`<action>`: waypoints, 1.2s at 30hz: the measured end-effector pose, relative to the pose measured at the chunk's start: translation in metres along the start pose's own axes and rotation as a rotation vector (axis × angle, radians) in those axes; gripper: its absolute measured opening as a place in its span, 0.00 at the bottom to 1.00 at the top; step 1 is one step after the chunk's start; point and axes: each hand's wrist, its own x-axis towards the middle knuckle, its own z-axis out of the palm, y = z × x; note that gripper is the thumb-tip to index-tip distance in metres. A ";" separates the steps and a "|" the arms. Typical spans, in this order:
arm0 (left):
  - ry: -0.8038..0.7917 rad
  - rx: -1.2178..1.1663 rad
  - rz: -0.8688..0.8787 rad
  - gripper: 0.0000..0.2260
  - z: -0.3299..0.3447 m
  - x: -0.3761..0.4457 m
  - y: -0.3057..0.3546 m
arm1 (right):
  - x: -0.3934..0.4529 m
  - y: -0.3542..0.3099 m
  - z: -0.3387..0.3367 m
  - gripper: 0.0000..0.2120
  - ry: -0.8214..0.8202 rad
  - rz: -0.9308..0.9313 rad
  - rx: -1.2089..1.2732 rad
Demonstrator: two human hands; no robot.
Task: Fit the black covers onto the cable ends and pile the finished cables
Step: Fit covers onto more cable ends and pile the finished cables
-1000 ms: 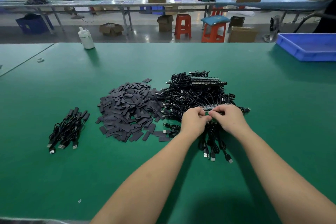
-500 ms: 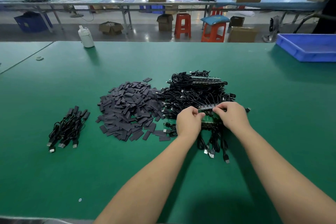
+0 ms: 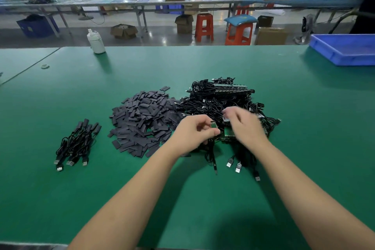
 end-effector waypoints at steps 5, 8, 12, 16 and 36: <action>0.143 -0.193 -0.192 0.11 -0.010 0.001 -0.014 | -0.027 -0.023 0.041 0.22 -0.415 0.246 0.443; 0.048 -0.148 -0.275 0.12 -0.018 -0.007 -0.036 | -0.036 -0.013 0.059 0.17 -0.369 0.260 0.399; -0.044 -0.161 -0.312 0.12 -0.025 -0.020 -0.060 | -0.046 -0.008 0.077 0.13 -0.407 0.247 0.376; 0.006 0.181 -0.343 0.08 -0.036 -0.021 -0.089 | -0.048 -0.002 0.091 0.12 -0.414 0.325 0.326; -0.059 0.884 -0.221 0.09 -0.045 -0.010 -0.129 | -0.046 0.011 0.123 0.10 -0.613 0.420 0.407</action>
